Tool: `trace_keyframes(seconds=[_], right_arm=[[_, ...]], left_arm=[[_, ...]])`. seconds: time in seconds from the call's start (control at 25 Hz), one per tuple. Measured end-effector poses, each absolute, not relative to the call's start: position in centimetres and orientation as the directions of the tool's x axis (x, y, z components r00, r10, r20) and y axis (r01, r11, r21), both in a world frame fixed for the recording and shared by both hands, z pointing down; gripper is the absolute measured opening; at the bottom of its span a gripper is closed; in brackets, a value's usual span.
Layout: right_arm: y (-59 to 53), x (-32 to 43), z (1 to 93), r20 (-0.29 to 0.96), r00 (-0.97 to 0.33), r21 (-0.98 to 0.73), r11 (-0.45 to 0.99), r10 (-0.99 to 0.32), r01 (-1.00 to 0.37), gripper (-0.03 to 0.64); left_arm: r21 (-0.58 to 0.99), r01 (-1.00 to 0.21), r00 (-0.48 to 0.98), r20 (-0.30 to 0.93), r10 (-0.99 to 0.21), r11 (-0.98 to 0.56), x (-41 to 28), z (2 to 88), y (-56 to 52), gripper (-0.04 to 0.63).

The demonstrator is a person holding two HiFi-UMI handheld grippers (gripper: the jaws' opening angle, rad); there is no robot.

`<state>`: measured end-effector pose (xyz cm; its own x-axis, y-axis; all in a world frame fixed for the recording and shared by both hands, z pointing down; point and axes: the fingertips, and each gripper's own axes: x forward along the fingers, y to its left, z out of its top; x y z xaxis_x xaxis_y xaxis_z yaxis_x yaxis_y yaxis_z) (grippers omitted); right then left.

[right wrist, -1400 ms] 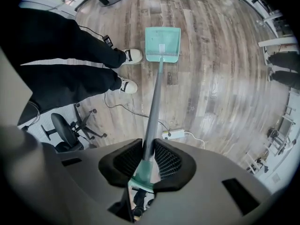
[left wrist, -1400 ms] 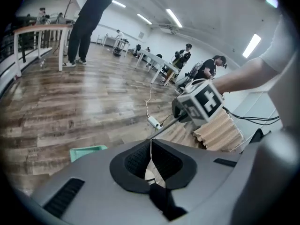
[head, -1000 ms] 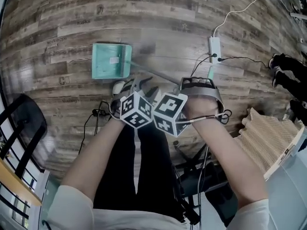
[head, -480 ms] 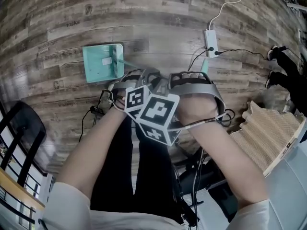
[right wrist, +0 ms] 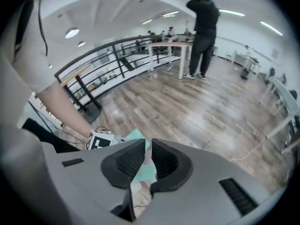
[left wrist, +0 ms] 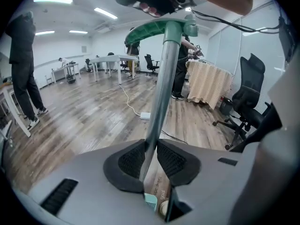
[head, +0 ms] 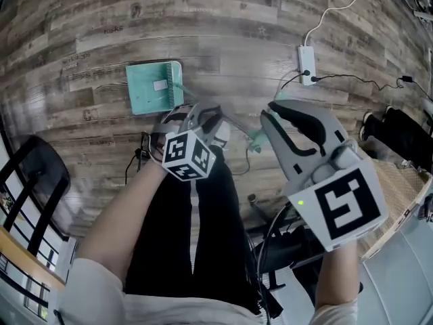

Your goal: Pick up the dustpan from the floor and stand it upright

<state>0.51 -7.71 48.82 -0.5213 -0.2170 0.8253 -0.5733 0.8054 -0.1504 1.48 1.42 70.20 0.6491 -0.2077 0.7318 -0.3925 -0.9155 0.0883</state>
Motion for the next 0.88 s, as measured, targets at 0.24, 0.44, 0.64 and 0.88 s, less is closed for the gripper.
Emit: trace_keyframes(seconds=[0.24,0.44,0.64,0.88], right_arm=[[-5.6,1.1,48.6,0.763,-0.604,-0.265,0.741,-0.23,-0.617,0.083],[-2.8,-4.7,49.8,0.803,-0.563,-0.11,0.878,-0.198,-0.465,0.051],[-2.4,-8.5,49.2,0.752,-0.635,-0.177,0.874,-0.176,-0.453,0.044],[-2.1,-10.4,49.1,0.775,-0.605,-0.144,0.88,-0.184,-0.452,0.043]], left_arm=[[0.092,-0.445,0.607,0.762,-0.225,-0.891,-2.5,69.3,1.4,0.098],[0.091,-0.462,0.573,0.79,-0.219,-0.882,-5.1,68.9,1.5,0.098],[0.105,-0.526,0.532,0.815,-0.23,-0.844,-7.7,68.4,1.8,0.097],[0.139,-0.623,0.494,0.833,-0.249,-0.77,-11.8,67.2,3.4,0.097]])
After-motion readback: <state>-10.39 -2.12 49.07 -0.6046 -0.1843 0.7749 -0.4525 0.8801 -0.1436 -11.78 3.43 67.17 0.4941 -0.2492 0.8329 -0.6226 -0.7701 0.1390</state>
